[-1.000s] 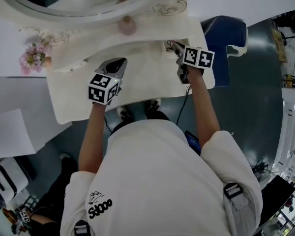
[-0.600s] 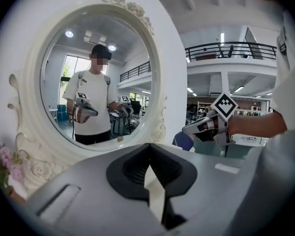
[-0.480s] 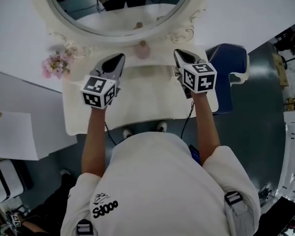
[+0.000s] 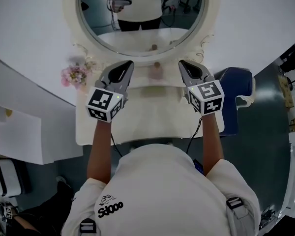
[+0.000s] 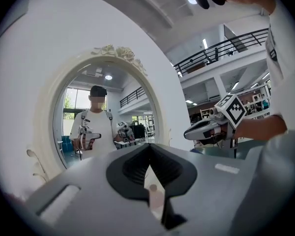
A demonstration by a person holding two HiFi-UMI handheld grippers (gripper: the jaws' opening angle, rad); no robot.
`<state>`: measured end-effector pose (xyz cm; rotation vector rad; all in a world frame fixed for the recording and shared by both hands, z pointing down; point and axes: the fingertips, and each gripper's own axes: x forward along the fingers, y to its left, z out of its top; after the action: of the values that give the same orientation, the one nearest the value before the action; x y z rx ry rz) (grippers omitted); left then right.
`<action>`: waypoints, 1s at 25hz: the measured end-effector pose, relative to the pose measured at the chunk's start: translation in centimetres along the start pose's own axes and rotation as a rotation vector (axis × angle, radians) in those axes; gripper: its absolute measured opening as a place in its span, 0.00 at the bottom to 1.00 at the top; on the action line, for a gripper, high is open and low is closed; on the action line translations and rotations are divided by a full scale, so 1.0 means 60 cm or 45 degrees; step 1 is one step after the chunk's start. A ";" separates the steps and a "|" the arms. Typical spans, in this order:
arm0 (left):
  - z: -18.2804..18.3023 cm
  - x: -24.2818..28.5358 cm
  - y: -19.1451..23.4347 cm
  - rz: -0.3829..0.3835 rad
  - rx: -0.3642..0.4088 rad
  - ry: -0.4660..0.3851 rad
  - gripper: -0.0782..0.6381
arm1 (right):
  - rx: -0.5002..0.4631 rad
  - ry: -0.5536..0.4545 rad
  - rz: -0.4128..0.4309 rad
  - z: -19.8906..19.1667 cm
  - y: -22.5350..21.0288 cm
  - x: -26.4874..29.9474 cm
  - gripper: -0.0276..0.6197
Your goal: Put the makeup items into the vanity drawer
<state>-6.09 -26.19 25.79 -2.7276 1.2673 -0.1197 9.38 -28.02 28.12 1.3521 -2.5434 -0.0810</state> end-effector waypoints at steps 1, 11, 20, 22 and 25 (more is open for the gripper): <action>0.008 -0.003 0.001 -0.004 0.000 -0.016 0.13 | -0.010 -0.019 0.002 0.011 0.003 -0.001 0.05; 0.085 -0.021 -0.009 -0.035 0.056 -0.123 0.13 | -0.099 -0.152 0.017 0.105 0.023 -0.030 0.05; 0.089 -0.028 -0.010 -0.001 0.101 -0.099 0.13 | -0.122 -0.122 0.016 0.102 0.031 -0.032 0.05; 0.084 -0.027 -0.007 0.003 0.096 -0.090 0.13 | -0.120 -0.117 0.016 0.099 0.031 -0.029 0.05; 0.077 -0.025 -0.005 -0.004 0.093 -0.084 0.13 | -0.115 -0.114 0.014 0.096 0.032 -0.023 0.05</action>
<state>-6.22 -24.46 21.27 -2.6491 1.2165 -0.0746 7.10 -26.19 22.63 1.3285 -2.5859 -0.2574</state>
